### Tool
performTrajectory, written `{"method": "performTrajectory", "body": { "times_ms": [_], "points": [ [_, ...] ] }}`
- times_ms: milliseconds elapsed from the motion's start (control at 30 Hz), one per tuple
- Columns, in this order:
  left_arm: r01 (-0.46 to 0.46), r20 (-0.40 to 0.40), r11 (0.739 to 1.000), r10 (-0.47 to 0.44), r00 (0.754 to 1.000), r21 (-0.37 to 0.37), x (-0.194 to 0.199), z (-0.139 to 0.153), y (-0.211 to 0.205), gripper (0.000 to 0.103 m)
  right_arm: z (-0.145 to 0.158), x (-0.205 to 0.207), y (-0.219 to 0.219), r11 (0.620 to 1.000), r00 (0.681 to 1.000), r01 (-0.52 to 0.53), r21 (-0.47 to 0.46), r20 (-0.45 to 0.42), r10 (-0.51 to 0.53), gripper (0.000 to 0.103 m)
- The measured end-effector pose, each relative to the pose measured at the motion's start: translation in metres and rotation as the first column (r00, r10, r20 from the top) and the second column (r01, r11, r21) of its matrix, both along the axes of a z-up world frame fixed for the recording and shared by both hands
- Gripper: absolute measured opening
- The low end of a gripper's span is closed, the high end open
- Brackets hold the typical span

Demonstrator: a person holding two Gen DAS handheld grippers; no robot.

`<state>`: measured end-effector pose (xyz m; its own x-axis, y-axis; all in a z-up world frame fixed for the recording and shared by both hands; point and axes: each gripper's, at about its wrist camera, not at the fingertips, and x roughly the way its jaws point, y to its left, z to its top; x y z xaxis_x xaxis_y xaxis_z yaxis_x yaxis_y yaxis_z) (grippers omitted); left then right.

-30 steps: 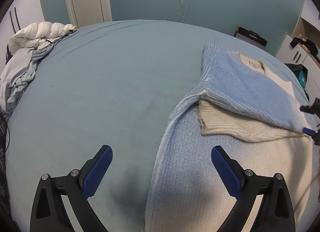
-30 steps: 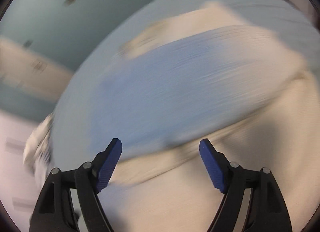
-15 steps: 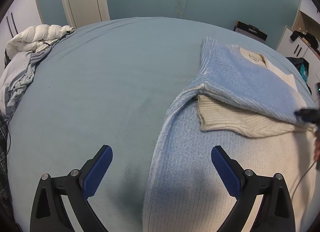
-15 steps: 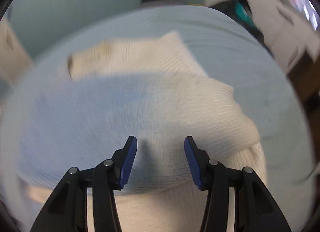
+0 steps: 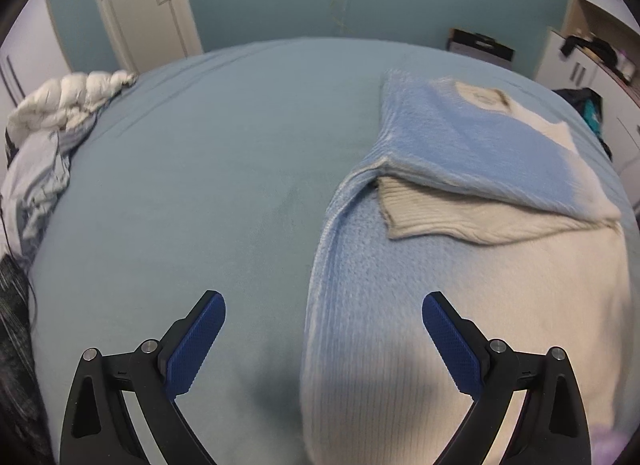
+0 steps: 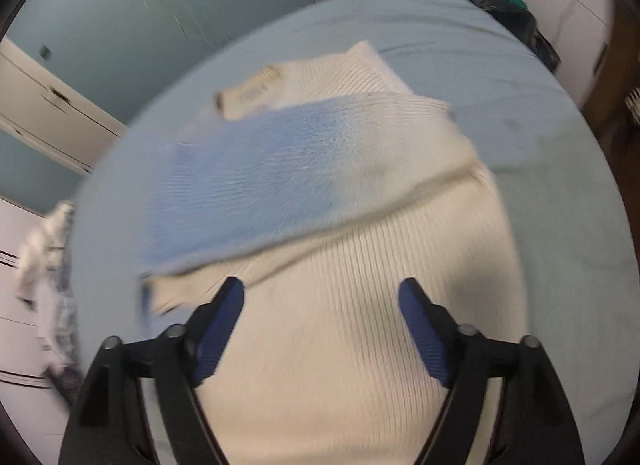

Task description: Fold small clothes

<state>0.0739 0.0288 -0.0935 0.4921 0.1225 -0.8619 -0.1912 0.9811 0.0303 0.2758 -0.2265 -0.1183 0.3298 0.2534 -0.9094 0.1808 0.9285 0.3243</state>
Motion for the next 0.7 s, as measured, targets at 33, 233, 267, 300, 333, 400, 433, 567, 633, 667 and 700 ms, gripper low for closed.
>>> {"method": "performTrajectory", "body": {
  "times_ms": [33,233,267,300,333,400,433,567,633,667,700],
  "points": [
    [0.02,0.008,1.0,-0.02,1.0,0.008,-0.011,0.012,-0.002,0.1,0.015,-0.018,-0.008,1.0,1.0,0.01,-0.001,0.011,-0.01,0.082],
    [0.119,-0.016,0.992,-0.12,0.993,-0.038,-0.058,0.035,-0.01,0.1,0.037,-0.118,-0.066,0.991,0.989,0.126,0.047,0.068,-0.129,0.1],
    [0.128,-0.029,0.991,-0.129,0.991,-0.041,-0.066,0.034,-0.013,0.1,0.025,-0.124,-0.072,0.986,0.985,0.153,0.064,0.075,-0.158,0.1],
    [0.136,-0.043,0.99,-0.137,0.99,-0.033,-0.075,0.031,-0.016,0.1,0.015,-0.131,-0.075,0.983,0.981,0.17,0.075,0.082,-0.176,0.1],
    [0.141,-0.058,0.99,-0.141,0.988,-0.013,-0.087,0.026,-0.019,0.1,0.008,-0.136,-0.079,0.978,0.977,0.186,0.09,0.088,-0.193,0.1],
    [0.132,-0.077,0.991,-0.131,0.988,0.012,-0.102,0.017,-0.021,0.1,-0.019,-0.144,-0.083,0.971,0.97,0.213,0.11,0.097,-0.224,0.1],
    [0.125,-0.091,0.992,-0.122,0.988,0.022,-0.109,0.01,-0.021,0.1,-0.023,-0.15,-0.085,0.968,0.966,0.226,0.112,0.104,-0.237,0.1],
    [0.078,-0.116,0.997,-0.075,0.99,0.021,-0.13,-0.014,-0.012,0.1,-0.059,-0.169,-0.083,0.972,0.966,0.231,0.053,0.11,-0.235,0.1],
    [0.061,-0.125,0.998,-0.06,0.99,-0.001,-0.135,-0.024,-0.005,0.1,-0.075,-0.174,-0.08,0.975,0.969,0.221,0.021,0.111,-0.222,0.1],
    [0.061,-0.134,0.998,-0.062,0.989,-0.009,-0.134,-0.029,-0.002,0.1,-0.085,-0.181,-0.08,0.976,0.97,0.217,0.019,0.108,-0.218,0.1],
    [0.063,-0.138,0.998,-0.063,0.988,-0.009,-0.134,-0.03,-0.001,0.1,-0.092,-0.183,-0.08,0.976,0.97,0.217,0.028,0.102,-0.219,0.1]
  ]
}}
